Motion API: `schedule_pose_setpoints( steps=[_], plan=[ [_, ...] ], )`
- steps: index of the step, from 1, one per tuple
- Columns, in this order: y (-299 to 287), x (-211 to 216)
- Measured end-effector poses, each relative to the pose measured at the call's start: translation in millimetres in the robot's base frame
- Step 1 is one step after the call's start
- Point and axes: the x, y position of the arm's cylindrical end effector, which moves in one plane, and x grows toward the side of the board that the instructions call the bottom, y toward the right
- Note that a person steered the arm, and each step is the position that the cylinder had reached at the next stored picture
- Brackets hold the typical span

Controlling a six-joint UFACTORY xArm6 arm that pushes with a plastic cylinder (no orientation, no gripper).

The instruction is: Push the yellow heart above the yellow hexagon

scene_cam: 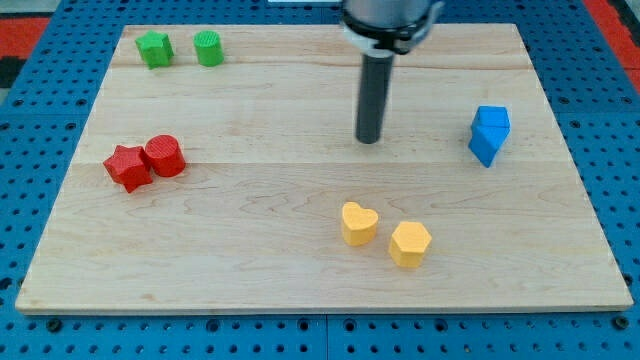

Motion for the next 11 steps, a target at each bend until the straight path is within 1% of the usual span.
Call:
schedule_pose_setpoints(
  steps=[1,3,5,6,7,9,11],
  plan=[
    [-48,13],
    [-59,35],
    [-60,87],
    [-56,111],
    [-40,121],
    [0,121],
    [23,135]
  ],
)
